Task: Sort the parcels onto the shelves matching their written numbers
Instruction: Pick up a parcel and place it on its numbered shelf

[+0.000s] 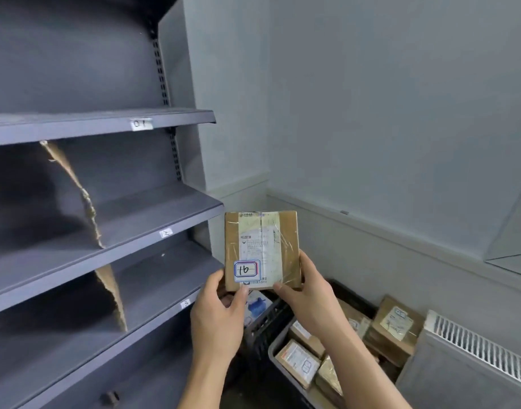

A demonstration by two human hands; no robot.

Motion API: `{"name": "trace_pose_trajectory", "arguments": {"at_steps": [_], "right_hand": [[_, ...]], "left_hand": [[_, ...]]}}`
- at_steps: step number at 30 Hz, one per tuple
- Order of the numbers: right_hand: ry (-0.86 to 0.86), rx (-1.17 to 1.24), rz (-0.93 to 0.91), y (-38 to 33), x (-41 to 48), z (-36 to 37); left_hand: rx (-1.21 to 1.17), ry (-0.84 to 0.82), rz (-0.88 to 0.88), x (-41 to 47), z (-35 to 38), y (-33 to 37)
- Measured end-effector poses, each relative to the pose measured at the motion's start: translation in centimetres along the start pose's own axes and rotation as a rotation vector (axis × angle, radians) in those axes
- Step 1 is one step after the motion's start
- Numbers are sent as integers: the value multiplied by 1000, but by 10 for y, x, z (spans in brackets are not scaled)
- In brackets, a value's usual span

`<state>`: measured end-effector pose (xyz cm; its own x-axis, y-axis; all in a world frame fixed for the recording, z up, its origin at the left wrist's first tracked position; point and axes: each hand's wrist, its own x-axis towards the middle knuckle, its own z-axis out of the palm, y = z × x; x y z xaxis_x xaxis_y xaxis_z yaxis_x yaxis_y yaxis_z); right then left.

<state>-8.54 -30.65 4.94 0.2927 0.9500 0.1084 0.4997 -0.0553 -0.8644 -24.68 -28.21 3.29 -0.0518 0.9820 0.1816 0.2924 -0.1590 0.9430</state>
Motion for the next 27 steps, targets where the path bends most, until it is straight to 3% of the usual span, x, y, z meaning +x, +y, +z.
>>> {"name": "trace_pose_trajectory", "arguments": {"at_steps": [12,27], "right_hand": [[-282,57,-76,-74,-72,142],[-642,75,-242,-118,-117,258]], "left_hand": [[51,269,-135,-55,-170,-59],[30,630,-258,-124,-281,-97]]}}
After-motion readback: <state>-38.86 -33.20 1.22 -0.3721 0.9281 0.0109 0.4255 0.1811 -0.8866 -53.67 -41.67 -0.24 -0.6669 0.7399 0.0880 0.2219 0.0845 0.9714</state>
